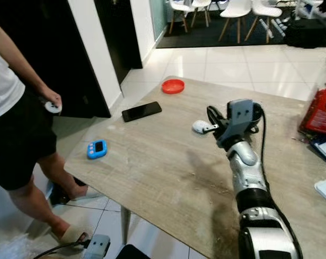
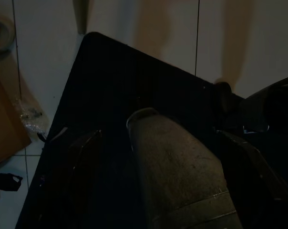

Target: Restocking fridge

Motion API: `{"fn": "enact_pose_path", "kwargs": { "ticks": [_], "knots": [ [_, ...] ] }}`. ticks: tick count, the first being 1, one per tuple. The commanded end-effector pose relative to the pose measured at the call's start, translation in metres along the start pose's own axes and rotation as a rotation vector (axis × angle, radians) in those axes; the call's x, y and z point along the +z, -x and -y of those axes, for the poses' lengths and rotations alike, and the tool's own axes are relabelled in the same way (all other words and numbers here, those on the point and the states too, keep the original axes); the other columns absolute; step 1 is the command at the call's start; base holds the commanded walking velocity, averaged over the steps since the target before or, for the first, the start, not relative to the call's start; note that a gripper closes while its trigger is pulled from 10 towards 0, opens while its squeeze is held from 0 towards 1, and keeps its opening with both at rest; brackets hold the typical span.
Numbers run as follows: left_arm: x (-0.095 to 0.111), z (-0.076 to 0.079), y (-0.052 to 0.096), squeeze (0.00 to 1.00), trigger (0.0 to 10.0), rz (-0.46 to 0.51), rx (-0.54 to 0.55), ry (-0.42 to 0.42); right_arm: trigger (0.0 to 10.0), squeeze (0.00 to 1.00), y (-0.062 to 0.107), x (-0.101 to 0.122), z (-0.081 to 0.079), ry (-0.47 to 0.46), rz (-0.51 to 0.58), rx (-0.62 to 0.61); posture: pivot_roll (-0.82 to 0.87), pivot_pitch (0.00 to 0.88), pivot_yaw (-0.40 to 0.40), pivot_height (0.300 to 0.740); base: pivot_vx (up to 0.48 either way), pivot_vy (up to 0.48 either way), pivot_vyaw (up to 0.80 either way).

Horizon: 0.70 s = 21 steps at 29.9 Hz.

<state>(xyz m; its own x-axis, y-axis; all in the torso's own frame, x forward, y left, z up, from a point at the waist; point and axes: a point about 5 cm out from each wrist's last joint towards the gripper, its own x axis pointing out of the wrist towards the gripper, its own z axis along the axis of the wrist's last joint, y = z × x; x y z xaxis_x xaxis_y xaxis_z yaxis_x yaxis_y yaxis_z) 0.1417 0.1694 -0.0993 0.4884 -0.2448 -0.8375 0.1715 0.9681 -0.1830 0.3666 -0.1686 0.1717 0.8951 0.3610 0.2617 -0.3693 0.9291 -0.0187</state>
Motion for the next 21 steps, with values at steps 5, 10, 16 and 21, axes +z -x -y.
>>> {"fn": "enact_pose_path", "kwargs": {
  "ticks": [5,10,16,21],
  "knots": [
    [-0.007,0.005,0.0,0.0,10.0,-0.012,-0.012,0.011,10.0,1.0,-0.019,0.008,0.001,0.133,-0.052,-0.086,0.02,0.0,0.049,0.74,0.0,0.0,0.0],
    [-0.012,0.01,0.0,0.0,10.0,-0.016,-0.024,0.018,10.0,1.0,-0.023,0.005,0.011,0.242,-0.128,-0.172,0.04,0.0,0.031,0.74,0.0,0.0,0.0],
    [-0.015,0.012,0.001,0.0,10.0,-0.021,-0.029,0.019,10.0,1.0,-0.022,0.004,0.018,0.285,-0.166,-0.205,0.05,0.0,0.024,0.74,0.0,0.0,0.0],
    [-0.027,0.011,0.004,0.0,10.0,-0.039,-0.032,0.022,10.0,0.93,-0.018,0.007,0.045,0.468,-0.288,-0.307,0.06,0.0,0.015,0.74,0.0,0.0,0.0]
  ]
}}
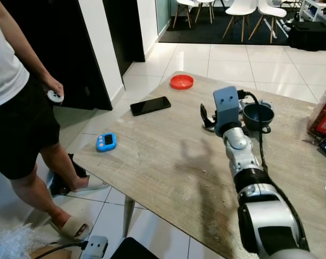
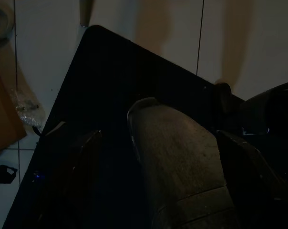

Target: Restocking fridge

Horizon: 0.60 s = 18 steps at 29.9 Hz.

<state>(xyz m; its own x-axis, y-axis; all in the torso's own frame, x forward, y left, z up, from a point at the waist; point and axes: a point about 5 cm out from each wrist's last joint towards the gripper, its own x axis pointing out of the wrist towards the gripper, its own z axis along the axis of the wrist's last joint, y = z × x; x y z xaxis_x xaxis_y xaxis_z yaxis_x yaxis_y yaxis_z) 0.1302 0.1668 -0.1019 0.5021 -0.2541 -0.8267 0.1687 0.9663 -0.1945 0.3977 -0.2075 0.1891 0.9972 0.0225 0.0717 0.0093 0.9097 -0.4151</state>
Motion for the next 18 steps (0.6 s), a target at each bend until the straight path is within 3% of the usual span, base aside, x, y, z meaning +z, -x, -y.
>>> {"fn": "enact_pose_path", "kwargs": {
  "ticks": [1,2,10,12,15,17,18],
  "knots": [
    [-0.018,0.006,0.003,0.0,10.0,-0.061,-0.022,0.017,10.0,0.08,0.0,-0.006,0.005,0.037,-0.056,-0.032,0.06,0.0,0.015,0.74,0.0,0.0,0.0],
    [-0.021,0.005,0.004,0.0,10.0,-0.065,-0.02,0.02,10.0,0.0,0.001,-0.011,0.019,0.056,-0.098,-0.079,0.07,0.0,0.015,0.74,0.0,0.0,0.0],
    [-0.023,0.004,0.005,0.0,10.0,-0.067,-0.018,0.023,10.0,0.0,0.006,-0.021,0.038,0.065,-0.157,-0.153,0.07,0.0,0.02,0.74,0.0,0.0,0.0],
    [-0.024,0.003,0.006,0.0,10.0,-0.066,-0.021,0.02,10.0,0.0,0.012,-0.032,0.053,0.032,-0.211,-0.209,0.07,0.003,0.026,0.74,0.0,0.0,0.0],
    [-0.024,0.003,0.006,0.0,10.0,-0.066,-0.023,0.018,10.0,0.0,0.015,-0.036,0.059,0.008,-0.232,-0.23,0.07,0.005,0.027,0.74,0.0,0.0,0.0],
    [-0.024,0.002,0.007,0.0,10.0,-0.063,-0.027,0.016,10.0,0.0,0.022,-0.047,0.069,-0.088,-0.274,-0.27,0.07,0.012,0.031,0.74,0.0,0.0,0.0],
    [-0.024,0.002,0.007,0.0,10.0,-0.063,-0.027,0.016,10.0,0.0,0.022,-0.047,0.069,-0.088,-0.274,-0.27,0.07,0.012,0.031,0.74,0.0,0.0,0.0]
  ]
}}
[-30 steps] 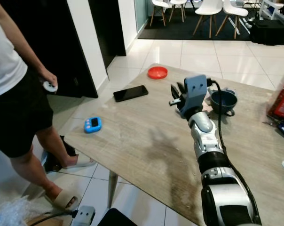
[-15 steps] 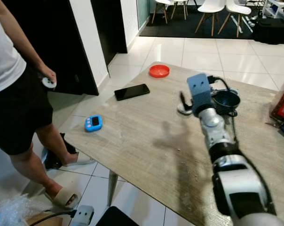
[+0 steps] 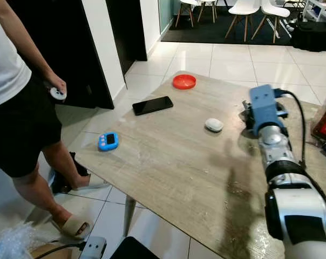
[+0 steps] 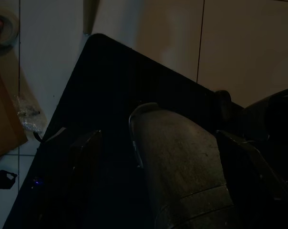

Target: Restocking fridge

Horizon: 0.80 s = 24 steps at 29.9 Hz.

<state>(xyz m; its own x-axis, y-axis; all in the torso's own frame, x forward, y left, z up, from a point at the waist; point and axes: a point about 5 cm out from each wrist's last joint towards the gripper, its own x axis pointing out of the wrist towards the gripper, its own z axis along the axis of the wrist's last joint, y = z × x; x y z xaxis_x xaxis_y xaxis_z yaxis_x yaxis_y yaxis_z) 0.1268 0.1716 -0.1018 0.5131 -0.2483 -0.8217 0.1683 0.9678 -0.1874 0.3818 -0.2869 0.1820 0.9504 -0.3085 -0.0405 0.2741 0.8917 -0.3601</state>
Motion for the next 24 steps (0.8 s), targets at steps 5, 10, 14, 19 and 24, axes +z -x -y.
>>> {"fn": "enact_pose_path", "kwargs": {
  "ticks": [5,10,14,19,24],
  "knots": [
    [-0.022,0.005,0.005,0.0,10.0,-0.073,-0.038,0.017,10.0,0.0,0.006,-0.026,0.008,-0.146,-0.107,-0.022,0.08,0.02,0.035,0.74,0.0,0.0,0.0],
    [-0.024,0.004,0.006,0.0,10.0,-0.076,-0.041,0.016,10.0,0.0,0.008,-0.033,0.009,-0.283,-0.116,-0.007,0.08,0.027,0.041,0.74,0.0,0.0,0.0],
    [-0.026,0.003,0.008,0.0,10.0,-0.079,-0.041,0.017,10.0,0.0,0.009,-0.035,0.008,-0.346,-0.111,0.015,0.08,0.032,0.042,0.74,0.0,0.0,0.0],
    [-0.029,0.002,0.009,0.0,10.0,-0.08,-0.041,0.023,10.0,0.0,0.01,-0.038,0.006,-0.355,-0.119,0.022,0.1,0.051,0.041,0.74,0.0,0.0,0.0],
    [-0.034,0.003,0.011,0.0,10.0,-0.078,-0.044,0.03,10.0,0.0,0.011,-0.04,0.0,-0.351,-0.125,0.045,0.11,0.072,0.043,0.74,0.0,0.0,0.0]
  ]
}}
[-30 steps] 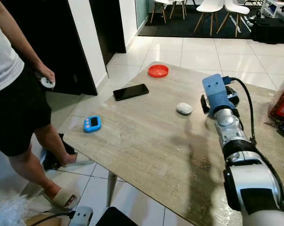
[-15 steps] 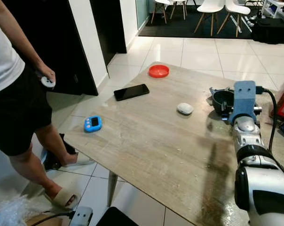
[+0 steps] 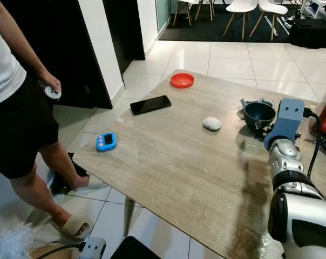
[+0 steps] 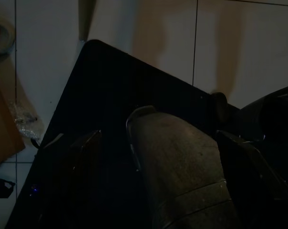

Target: Restocking fridge

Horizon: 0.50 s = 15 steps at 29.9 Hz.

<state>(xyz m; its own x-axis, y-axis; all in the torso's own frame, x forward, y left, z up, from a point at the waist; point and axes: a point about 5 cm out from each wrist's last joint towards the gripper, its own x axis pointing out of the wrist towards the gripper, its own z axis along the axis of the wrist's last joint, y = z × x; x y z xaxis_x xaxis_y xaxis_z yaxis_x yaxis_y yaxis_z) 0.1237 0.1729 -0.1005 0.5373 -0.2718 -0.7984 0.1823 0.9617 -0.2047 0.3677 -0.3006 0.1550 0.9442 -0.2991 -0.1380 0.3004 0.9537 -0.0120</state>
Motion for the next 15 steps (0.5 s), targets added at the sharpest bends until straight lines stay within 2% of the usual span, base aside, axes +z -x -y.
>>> {"fn": "enact_pose_path", "kwargs": {
  "ticks": [1,15],
  "knots": [
    [-0.032,0.004,0.01,0.0,10.0,-0.112,-0.021,0.035,10.0,0.0,0.002,-0.011,-0.004,0.008,-0.034,0.016,0.11,0.072,0.043,0.74,0.0,0.0,0.0],
    [-0.05,0.003,0.02,0.0,10.0,-0.124,-0.022,0.051,10.0,0.0,0.002,-0.01,-0.002,-0.017,-0.015,0.034,0.13,0.135,0.052,0.74,0.0,0.0,0.0]
  ]
}}
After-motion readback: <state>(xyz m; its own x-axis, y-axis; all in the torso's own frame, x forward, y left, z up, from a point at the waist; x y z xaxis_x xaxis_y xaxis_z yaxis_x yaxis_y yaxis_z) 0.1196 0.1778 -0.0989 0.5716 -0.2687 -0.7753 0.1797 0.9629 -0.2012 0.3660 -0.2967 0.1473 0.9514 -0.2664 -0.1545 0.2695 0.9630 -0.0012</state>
